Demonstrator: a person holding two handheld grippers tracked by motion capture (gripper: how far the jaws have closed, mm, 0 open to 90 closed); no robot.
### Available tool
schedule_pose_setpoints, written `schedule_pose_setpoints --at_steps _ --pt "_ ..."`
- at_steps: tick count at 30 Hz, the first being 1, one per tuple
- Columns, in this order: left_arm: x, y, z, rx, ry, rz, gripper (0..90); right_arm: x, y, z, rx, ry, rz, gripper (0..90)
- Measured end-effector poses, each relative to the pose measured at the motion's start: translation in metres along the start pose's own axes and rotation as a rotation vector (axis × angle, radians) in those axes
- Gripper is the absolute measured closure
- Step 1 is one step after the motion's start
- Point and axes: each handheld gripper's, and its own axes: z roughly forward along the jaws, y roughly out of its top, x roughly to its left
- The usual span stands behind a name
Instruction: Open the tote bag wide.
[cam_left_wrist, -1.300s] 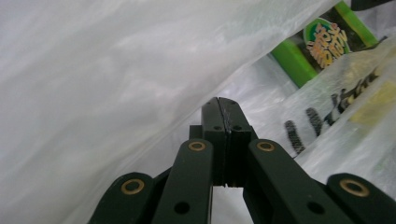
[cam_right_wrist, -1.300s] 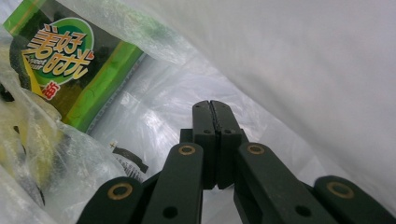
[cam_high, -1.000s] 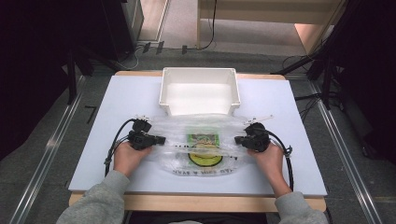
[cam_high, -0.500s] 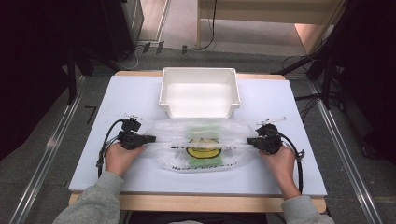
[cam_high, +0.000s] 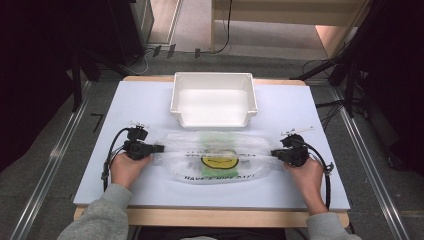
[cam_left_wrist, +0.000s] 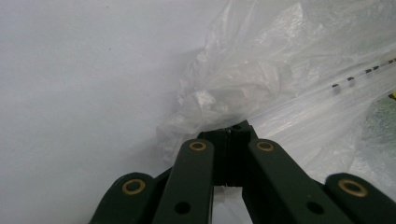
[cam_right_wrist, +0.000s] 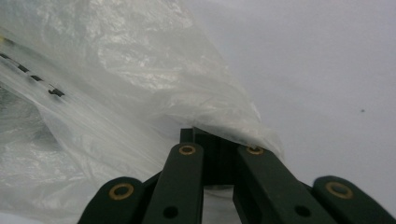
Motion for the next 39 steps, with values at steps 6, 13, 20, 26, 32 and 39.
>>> schedule_pose_setpoints --at_steps 6,13,20,26,32,39 --pt "-0.002 0.002 0.001 0.008 -0.021 -0.009 90.0 0.001 0.003 -0.002 0.003 -0.047 -0.030 90.0" --pt "-0.029 0.008 -0.001 -0.010 -0.053 0.093 90.0 0.008 0.006 -0.009 -0.030 0.035 -0.047 90.0" --pt "-0.040 0.010 -0.007 -0.048 -0.100 0.117 90.0 0.017 0.010 -0.017 -0.074 0.077 -0.049 90.0" --pt "-0.048 0.014 -0.009 -0.056 -0.121 0.138 90.0 0.033 0.015 -0.020 -0.097 0.126 -0.068 90.0" --pt "-0.056 0.019 -0.003 -0.052 -0.139 0.143 90.0 0.049 0.020 -0.019 -0.109 0.153 -0.100 90.0" --pt "-0.063 0.023 0.003 -0.063 -0.148 0.163 90.0 0.063 0.026 -0.007 -0.086 0.172 -0.129 90.0"
